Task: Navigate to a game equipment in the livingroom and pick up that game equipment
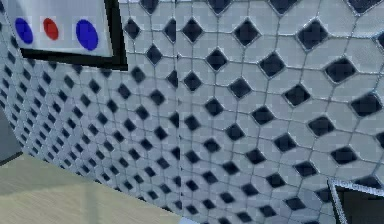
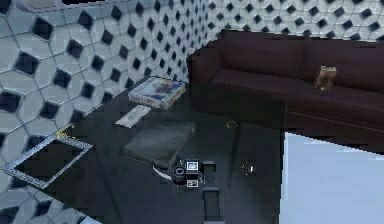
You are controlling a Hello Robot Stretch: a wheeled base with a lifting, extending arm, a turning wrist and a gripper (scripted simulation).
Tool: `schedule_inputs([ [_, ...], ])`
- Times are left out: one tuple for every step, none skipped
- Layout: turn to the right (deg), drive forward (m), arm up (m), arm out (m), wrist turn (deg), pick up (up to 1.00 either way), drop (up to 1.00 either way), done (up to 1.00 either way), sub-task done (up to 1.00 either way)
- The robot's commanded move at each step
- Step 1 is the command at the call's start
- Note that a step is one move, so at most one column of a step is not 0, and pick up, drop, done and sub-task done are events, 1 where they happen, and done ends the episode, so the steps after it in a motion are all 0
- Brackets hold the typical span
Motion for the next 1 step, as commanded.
schedule_inputs([
  [0.0,0.0,0.1,0.0,0.0,0.0,0.0,0.0,0.0],
])
